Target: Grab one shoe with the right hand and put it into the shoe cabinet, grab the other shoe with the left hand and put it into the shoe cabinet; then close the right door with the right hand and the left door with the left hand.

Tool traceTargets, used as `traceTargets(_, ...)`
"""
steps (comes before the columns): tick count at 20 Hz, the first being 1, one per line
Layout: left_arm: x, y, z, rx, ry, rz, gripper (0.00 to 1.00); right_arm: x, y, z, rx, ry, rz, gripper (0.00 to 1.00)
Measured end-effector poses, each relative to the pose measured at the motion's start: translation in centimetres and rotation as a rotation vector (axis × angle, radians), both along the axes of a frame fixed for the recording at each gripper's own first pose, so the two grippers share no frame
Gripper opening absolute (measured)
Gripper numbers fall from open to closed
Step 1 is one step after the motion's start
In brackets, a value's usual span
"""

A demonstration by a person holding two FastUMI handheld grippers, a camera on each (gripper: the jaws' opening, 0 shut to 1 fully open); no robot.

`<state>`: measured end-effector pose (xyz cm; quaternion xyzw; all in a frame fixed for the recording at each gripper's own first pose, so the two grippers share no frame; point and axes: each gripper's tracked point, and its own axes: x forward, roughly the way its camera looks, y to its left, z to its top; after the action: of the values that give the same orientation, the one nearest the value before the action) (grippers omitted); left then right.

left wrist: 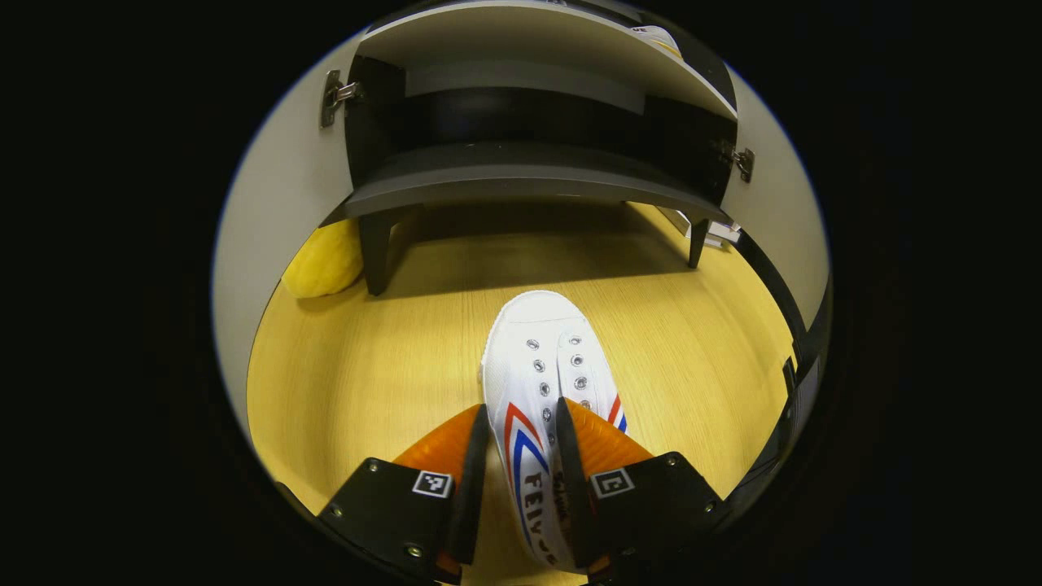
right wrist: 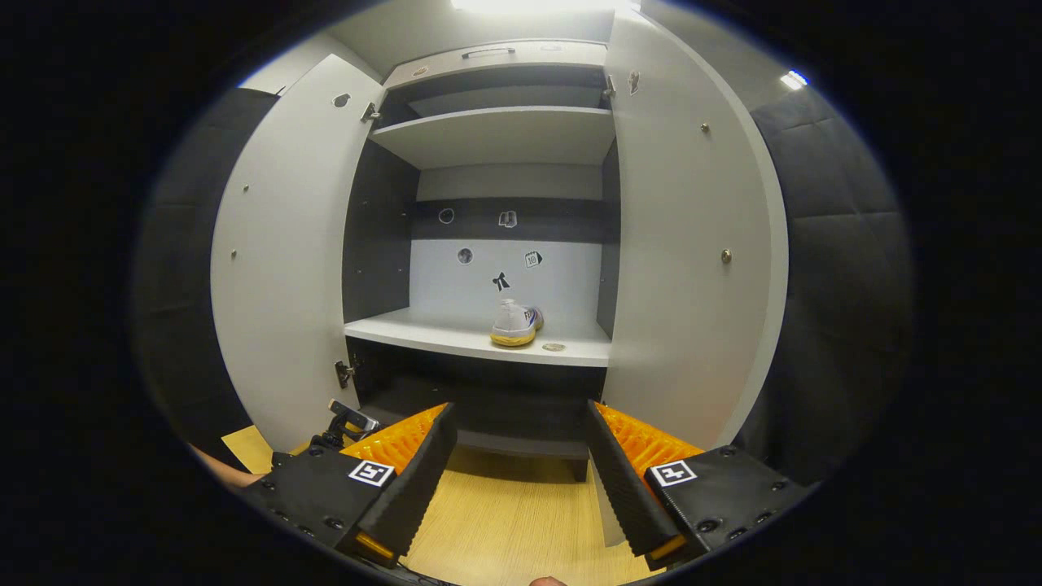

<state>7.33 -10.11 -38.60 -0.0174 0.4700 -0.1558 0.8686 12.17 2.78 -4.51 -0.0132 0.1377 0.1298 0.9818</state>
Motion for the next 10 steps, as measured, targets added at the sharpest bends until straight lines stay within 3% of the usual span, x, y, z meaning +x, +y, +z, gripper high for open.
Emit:
traceTargets(4, 0.6, 0.3, 0.2, 0.027, -0.007, 0.019, 0.38, -0.3, 0.0, 0.4, -0.007, -0.012, 0.016, 0.98)
traceTargets(6, 0.6, 0.6, 0.3, 0.021, -0.005, 0.032, 0.21, -0.3, -0.1, 0.5, -0.013, -0.017, 0.022, 0.99)
traceTargets(8, 1.2, 0.6, 0.3, 0.044, -0.035, 0.061, 0.19, -0.3, -0.2, 0.4, -0.009, -0.014, 0.027, 0.98)
traceTargets(9, 0.9, 0.4, 0.7, 0.045, -0.035, 0.068, 0.01, -0.3, -0.4, 0.5, -0.01, -0.015, 0.027, 0.98)
traceTargets(10, 0.9, 0.7, 0.7, 0.047, -0.041, 0.072, 0.0, -0.3, -0.5, 0.5, -0.01, -0.015, 0.028, 0.98)
